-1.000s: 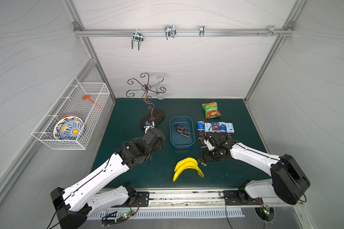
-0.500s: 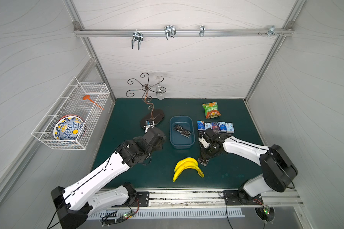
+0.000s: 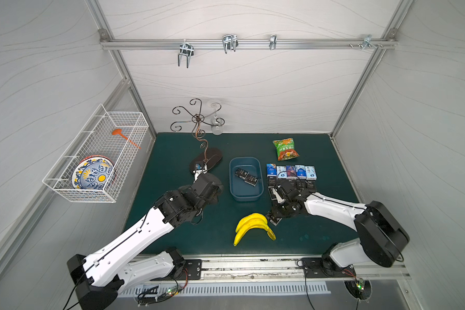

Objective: Take the pocket tissues out of the storage box
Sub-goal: Move the pocket tissues to the center of the board.

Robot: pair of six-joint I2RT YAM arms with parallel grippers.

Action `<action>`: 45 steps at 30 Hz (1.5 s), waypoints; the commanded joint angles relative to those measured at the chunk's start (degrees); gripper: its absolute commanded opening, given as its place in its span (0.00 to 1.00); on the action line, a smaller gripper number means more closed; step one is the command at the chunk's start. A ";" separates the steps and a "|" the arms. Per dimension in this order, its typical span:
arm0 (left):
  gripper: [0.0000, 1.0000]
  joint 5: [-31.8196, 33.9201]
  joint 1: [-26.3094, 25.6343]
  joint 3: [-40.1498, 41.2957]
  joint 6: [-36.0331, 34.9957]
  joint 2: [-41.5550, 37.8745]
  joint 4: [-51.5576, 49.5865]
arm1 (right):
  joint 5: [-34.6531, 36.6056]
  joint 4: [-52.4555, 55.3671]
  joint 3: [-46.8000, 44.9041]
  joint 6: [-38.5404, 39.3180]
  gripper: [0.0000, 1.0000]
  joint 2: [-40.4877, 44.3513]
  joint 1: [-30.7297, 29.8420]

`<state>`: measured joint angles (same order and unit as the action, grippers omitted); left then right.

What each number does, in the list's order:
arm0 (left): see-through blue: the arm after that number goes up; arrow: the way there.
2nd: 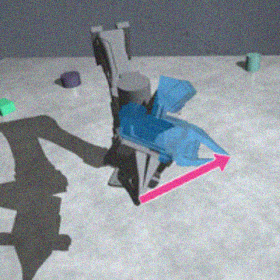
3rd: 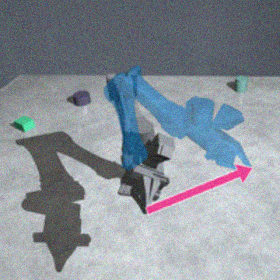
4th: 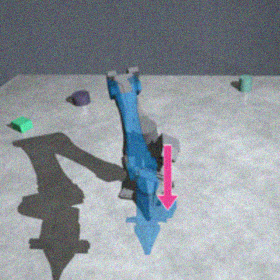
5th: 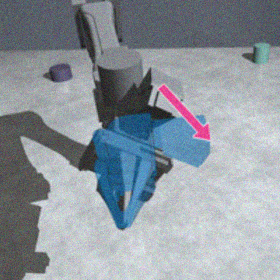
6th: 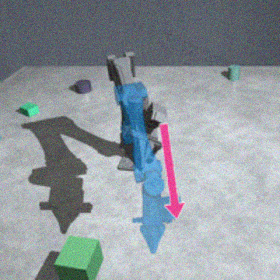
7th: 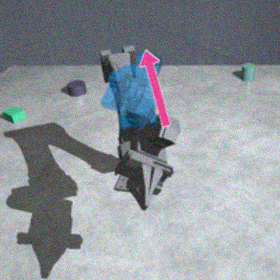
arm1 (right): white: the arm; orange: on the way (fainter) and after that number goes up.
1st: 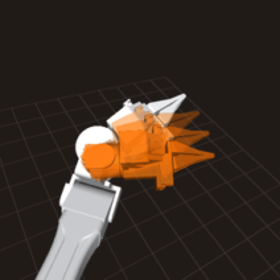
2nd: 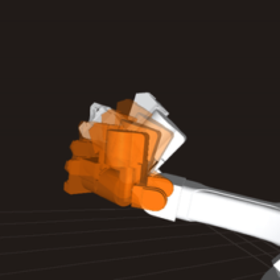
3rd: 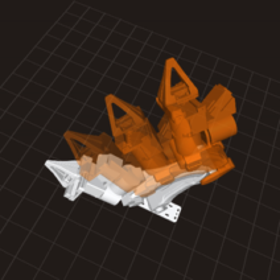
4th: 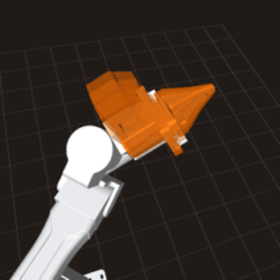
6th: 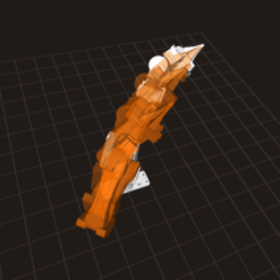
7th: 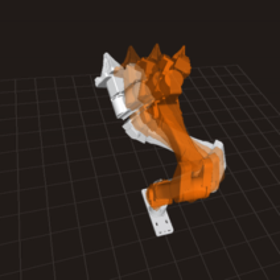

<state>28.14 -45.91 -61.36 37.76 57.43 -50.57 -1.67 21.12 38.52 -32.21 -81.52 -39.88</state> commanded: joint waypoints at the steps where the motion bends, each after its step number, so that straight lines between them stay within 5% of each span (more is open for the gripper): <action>1: 0.46 -0.76 -0.18 -2.61 -0.76 -0.84 0.90 | 6.15 -1.93 -7.64 -11.29 0.33 0.60 1.19; 12: 0.45 -0.85 -1.46 -1.92 -0.84 -2.99 -0.15 | 13.45 -2.21 -11.64 -21.25 0.37 10.48 5.14; 20: 0.45 -0.01 -1.69 -2.07 -0.71 -5.16 -1.68 | 12.31 -2.28 -10.40 -18.76 0.37 10.72 12.52; 45: 0.46 1.77 -1.67 -2.71 -1.46 -2.76 -2.17 | 11.72 -10.83 0.14 -17.41 0.38 -6.06 16.50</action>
<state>28.56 -47.42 -61.43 37.01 54.54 -53.32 10.37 8.91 38.70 -49.63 -85.27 -23.75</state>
